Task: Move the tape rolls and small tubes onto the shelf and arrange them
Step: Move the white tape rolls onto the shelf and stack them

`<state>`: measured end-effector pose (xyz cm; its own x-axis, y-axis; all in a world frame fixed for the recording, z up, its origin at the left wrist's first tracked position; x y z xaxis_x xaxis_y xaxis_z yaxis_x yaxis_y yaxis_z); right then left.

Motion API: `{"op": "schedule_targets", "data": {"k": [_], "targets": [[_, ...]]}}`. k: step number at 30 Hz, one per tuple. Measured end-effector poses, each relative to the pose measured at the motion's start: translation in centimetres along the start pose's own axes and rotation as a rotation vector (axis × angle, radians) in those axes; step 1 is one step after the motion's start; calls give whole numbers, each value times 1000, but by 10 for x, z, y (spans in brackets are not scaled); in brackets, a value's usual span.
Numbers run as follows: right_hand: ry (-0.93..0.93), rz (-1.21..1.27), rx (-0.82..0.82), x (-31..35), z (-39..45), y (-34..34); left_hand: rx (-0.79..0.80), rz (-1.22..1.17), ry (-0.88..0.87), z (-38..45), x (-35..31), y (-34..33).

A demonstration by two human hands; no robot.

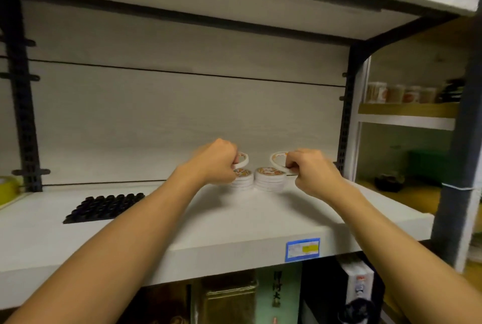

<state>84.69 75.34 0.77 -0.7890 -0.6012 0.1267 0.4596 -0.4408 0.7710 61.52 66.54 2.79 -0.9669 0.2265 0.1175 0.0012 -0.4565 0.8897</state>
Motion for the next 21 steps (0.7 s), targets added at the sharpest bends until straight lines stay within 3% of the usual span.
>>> {"op": "schedule_targets", "data": {"k": [9, 21], "targets": [[49, 87, 20, -9, 54, -44, 27, -19, 26, 28, 5, -34], [88, 165, 32, -24, 64, -77, 14, -40, -11, 28, 22, -63]]}}
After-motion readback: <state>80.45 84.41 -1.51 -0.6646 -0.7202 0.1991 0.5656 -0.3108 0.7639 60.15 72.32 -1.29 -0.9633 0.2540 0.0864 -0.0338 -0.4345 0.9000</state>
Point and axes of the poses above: each hand's wrist, its own z-axis towards the middle knuckle, its own y-axis out of the back of the hand, x = y × z, the point moved 1 cm from there along z, towards the middle knuckle, and after that the axes turned 13 degrees about -y, right-handed, at the moved point
